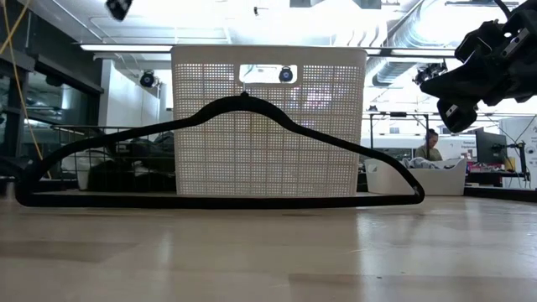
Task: Pick & Place Cloths
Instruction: Return to Home Position
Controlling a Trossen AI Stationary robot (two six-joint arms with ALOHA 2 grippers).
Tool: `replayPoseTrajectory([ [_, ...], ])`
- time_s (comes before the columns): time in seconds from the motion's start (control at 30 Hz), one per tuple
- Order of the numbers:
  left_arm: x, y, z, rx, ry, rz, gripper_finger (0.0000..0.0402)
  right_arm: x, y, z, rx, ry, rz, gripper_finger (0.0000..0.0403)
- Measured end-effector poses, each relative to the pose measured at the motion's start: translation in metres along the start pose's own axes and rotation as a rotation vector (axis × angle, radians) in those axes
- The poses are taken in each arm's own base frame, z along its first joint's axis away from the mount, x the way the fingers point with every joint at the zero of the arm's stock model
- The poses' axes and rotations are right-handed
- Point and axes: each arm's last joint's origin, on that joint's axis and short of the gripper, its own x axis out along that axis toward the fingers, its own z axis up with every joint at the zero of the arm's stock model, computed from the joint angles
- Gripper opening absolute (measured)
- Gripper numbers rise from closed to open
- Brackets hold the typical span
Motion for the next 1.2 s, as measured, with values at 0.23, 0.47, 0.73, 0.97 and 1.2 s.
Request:
replayPoseTrajectory([
  [0.23,-0.026,-0.004,-0.055,-0.039,-0.098,-0.006,0.0000,0.000,0.000,0.000,0.000,0.000,0.000,0.0003],
  [0.47,-0.035,-0.005,-0.096,-0.034,-0.172,-0.010,0.0000,0.000,0.000,0.000,0.000,0.000,0.000,0.0003],
  [0.73,-0.029,-0.003,-0.111,-0.088,-0.226,0.001,0.0000,0.000,0.000,0.000,0.000,0.000,0.000,0.0003],
  [0.97,0.001,0.004,-0.131,-0.105,-0.235,-0.036,0.0000,0.000,0.000,0.000,0.000,0.000,0.000,0.0003],
  [1.2,0.011,0.006,-0.142,-0.104,-0.266,-0.042,0.0000,0.000,0.000,0.000,0.000,0.000,0.000,0.0003],
])
